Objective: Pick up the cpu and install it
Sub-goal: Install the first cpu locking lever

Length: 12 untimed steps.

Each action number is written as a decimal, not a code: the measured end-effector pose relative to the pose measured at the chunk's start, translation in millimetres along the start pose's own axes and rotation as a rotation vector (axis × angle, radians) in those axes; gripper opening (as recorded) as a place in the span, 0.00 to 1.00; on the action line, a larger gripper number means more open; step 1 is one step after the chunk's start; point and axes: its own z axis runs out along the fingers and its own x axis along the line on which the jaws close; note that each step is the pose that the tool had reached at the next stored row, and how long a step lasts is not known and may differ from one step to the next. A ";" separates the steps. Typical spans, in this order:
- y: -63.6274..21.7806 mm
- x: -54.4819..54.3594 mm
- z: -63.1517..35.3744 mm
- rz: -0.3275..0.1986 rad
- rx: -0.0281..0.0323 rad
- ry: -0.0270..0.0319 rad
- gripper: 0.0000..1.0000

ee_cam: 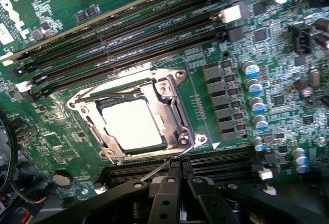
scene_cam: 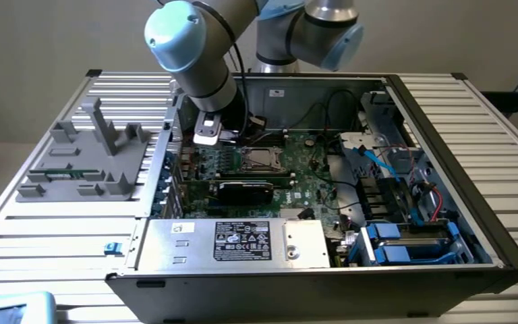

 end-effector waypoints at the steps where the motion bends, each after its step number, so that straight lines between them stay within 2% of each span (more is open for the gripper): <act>1: 0.4 -1.4 -0.5 0.000 0.0001 0.0002 0.11; 5: 0.6 -2.3 -0.9 -0.001 0.0007 0.0018 0.11; 12: 0.6 -2.1 -0.2 0.000 0.0028 0.0097 0.11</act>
